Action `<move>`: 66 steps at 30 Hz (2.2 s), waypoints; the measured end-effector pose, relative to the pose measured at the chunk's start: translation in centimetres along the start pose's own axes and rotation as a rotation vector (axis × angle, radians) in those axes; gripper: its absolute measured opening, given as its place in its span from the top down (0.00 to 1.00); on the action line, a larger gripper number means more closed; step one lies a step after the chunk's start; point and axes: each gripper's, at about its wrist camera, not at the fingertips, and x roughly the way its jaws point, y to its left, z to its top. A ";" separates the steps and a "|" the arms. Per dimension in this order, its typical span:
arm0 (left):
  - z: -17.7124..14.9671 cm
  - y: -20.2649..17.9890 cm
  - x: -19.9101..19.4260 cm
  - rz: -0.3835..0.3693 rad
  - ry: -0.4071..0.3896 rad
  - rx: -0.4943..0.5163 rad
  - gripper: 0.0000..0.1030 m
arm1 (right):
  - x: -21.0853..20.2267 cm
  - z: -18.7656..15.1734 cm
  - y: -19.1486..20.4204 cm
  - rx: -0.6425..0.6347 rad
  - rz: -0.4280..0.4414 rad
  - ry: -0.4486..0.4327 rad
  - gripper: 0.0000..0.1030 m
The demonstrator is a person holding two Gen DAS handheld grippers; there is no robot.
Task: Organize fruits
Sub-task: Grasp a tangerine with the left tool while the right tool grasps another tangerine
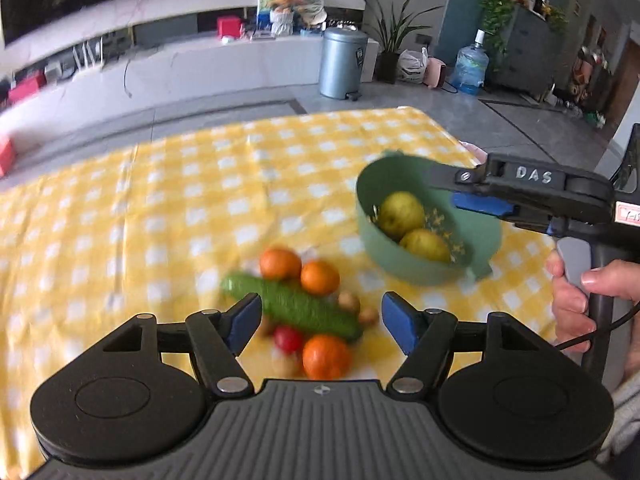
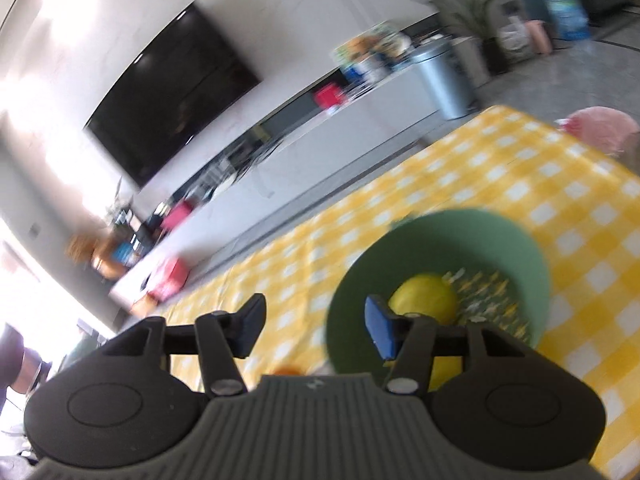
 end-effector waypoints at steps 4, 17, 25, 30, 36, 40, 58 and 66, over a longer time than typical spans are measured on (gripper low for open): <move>-2.6 1.0 0.4 -0.052 0.044 -0.056 0.22 | 0.8 -2.8 1.8 -0.052 0.032 0.125 0.58; -8.4 0.9 6.4 -0.109 0.153 0.038 0.24 | 3.2 -8.2 2.4 0.007 -0.048 0.342 0.49; -9.1 2.1 8.6 -0.130 0.132 -0.029 0.33 | 6.2 -10.0 3.1 -0.014 -0.066 0.454 0.49; -9.0 3.1 8.5 -0.184 0.136 -0.107 0.53 | 6.6 -10.0 3.0 -0.010 -0.075 0.463 0.49; -9.3 3.7 7.9 -0.187 0.143 -0.152 0.54 | 6.5 -9.9 2.7 0.001 -0.093 0.464 0.49; -9.5 4.9 7.5 -0.158 0.140 -0.201 0.54 | 6.5 -10.1 3.3 -0.020 -0.083 0.457 0.47; -10.0 9.5 7.1 -0.182 0.106 -0.392 0.53 | 8.4 -12.0 6.9 -0.188 -0.234 0.421 0.41; -10.0 9.5 6.9 -0.186 0.106 -0.395 0.53 | 8.5 -12.2 6.7 -0.195 -0.228 0.431 0.59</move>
